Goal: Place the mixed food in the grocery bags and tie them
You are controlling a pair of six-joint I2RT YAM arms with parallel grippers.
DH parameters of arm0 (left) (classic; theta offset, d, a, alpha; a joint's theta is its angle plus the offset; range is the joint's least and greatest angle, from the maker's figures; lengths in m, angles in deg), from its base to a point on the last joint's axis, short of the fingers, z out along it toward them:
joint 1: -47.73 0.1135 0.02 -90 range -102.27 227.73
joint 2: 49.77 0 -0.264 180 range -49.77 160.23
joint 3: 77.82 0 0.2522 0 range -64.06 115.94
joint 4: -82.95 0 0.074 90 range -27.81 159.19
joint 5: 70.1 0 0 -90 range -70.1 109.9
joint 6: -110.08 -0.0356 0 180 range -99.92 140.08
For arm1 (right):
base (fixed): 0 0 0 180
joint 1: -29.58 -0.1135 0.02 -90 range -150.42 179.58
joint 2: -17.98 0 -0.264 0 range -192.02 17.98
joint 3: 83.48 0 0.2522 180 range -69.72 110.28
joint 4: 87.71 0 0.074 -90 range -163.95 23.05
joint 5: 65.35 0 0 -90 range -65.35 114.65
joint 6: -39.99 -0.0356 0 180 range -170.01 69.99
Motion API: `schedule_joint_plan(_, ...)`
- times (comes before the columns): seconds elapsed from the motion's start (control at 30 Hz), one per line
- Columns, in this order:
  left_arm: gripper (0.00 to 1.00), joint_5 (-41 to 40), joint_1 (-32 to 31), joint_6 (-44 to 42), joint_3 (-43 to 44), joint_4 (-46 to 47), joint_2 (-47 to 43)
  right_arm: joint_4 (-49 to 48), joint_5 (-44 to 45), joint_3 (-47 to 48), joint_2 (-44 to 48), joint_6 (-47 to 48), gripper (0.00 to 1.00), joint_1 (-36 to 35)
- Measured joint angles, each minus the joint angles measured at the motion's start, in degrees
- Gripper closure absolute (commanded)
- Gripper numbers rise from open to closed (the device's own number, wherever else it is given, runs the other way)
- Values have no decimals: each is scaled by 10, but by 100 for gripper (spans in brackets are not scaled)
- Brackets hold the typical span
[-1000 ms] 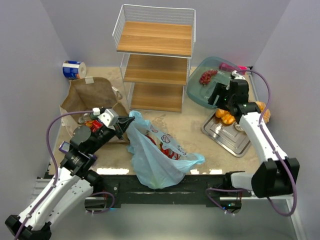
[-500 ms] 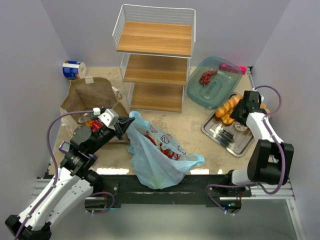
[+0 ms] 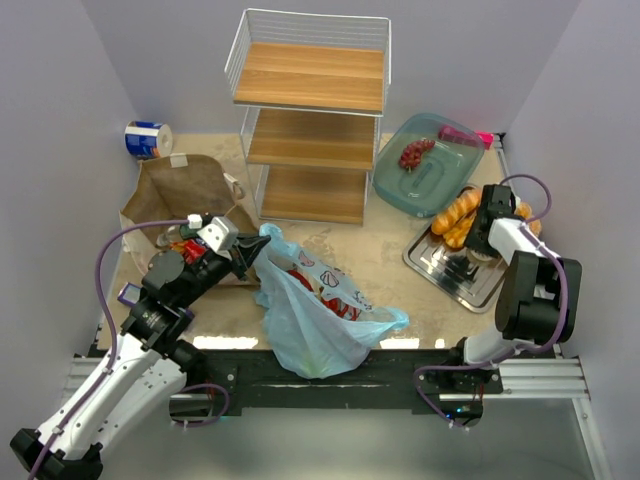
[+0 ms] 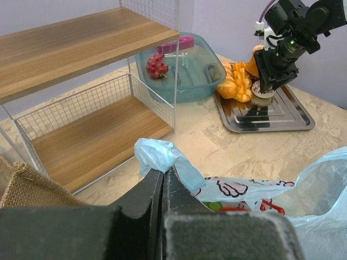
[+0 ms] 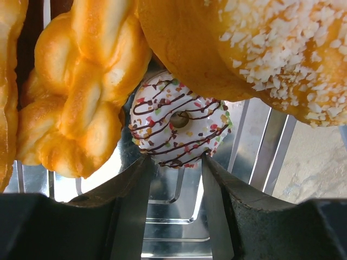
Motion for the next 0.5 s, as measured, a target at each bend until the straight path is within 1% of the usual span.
schedule_joint_plan(0.03, 100, 0, 0, 0, 0, 0, 0, -2, 0, 0, 0, 3, 48, 0)
schedule_joint_plan(0.07, 100, 0, 0, 1, 0, 0, 1, -5, -1, 0, 0, 6, 46, 0)
schedule_joint_plan(0.13, 100, 2, 0, 1, 0, 0, 2, -9, -8, 0, -1, 11, 42, 0)
schedule_joint_plan(0.2, 100, 3, 0, 1, 0, 0, 3, -13, -13, 0, -1, 15, 42, 0)
schedule_joint_plan(0.33, 100, 4, 0, 1, 0, 0, 4, -21, -15, 0, -1, 21, 44, 0)
schedule_joint_plan(0.47, 100, 7, 0, 1, 0, 0, 6, -24, -10, 0, -14, 23, 50, 0)
schedule_joint_plan(0.5, 100, 8, 0, 1, 0, 0, 6, -24, -8, 0, -21, 24, 54, 0)
